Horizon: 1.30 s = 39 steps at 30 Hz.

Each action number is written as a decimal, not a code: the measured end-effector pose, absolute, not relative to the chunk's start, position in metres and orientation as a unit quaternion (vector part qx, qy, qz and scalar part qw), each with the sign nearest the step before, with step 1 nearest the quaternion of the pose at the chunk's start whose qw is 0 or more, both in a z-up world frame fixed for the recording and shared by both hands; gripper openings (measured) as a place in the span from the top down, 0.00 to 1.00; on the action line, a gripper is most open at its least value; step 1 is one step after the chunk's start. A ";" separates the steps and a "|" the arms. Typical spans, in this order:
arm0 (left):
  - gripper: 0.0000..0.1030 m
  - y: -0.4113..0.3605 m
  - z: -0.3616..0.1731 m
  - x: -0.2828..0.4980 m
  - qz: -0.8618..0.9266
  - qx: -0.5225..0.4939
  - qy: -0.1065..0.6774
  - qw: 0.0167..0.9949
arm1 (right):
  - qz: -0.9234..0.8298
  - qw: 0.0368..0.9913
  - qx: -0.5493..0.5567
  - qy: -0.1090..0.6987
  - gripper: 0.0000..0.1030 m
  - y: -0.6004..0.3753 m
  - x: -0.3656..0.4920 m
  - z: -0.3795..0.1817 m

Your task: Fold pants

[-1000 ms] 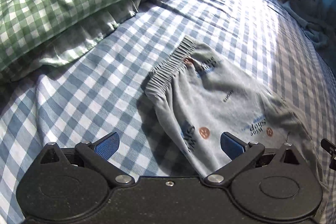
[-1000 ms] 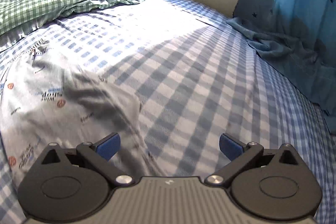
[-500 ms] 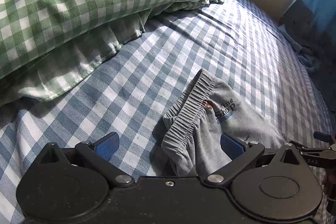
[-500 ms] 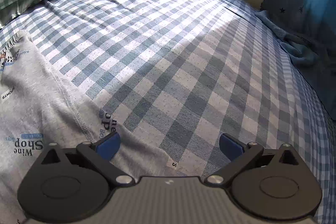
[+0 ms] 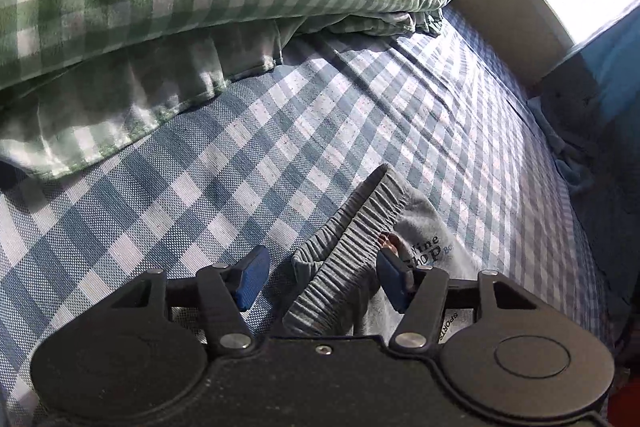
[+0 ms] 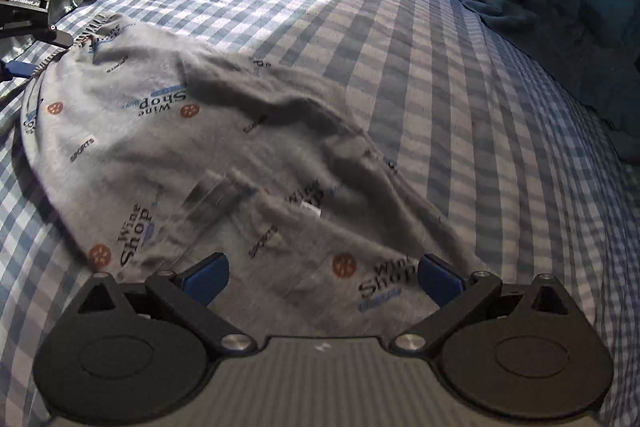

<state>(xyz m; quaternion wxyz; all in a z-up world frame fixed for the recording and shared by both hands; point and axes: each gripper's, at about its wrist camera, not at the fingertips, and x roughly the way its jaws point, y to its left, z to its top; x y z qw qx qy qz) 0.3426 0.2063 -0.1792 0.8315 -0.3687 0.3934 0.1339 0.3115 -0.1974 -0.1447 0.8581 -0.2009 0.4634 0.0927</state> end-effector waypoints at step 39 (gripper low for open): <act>0.89 -0.104 -0.012 0.342 -0.193 -0.050 0.344 0.918 | -0.011 0.886 -0.083 0.457 0.00 -0.350 0.245 -0.103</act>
